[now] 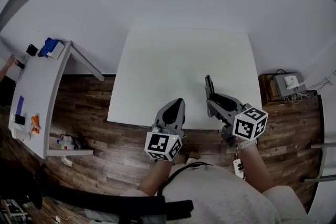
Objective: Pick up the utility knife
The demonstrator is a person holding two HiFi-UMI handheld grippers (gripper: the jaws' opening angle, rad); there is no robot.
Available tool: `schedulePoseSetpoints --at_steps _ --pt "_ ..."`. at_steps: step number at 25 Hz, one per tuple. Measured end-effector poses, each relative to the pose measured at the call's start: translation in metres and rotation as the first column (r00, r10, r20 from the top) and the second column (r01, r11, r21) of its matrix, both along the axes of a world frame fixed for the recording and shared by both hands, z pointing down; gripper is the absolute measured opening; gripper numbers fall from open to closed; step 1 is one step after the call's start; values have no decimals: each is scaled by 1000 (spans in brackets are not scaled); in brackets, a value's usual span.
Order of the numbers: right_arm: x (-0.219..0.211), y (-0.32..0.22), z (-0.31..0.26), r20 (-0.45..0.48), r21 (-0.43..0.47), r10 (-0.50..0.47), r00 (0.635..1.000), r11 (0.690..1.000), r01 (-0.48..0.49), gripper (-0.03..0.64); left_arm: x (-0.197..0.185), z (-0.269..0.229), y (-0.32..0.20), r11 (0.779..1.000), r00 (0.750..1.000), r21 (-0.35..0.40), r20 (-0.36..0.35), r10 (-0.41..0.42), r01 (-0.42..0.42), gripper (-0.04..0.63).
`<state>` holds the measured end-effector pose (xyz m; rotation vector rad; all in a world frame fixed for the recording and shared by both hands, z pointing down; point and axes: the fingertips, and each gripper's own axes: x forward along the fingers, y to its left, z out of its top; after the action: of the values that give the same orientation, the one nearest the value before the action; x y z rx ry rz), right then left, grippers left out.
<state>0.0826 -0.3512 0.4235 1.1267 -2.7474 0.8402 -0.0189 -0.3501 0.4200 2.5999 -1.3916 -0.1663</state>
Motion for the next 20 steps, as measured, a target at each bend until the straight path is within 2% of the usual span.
schedulePoseSetpoints --at_steps 6,20 --pt "-2 1 -7 -15 32 15 1000 999 -15 138 -1 1 1 1000 1000 -4 -1 1 -1 6" --pt "-1 1 -5 -2 19 42 999 999 -42 138 -4 3 1 1000 1000 -12 -11 -8 8 6"
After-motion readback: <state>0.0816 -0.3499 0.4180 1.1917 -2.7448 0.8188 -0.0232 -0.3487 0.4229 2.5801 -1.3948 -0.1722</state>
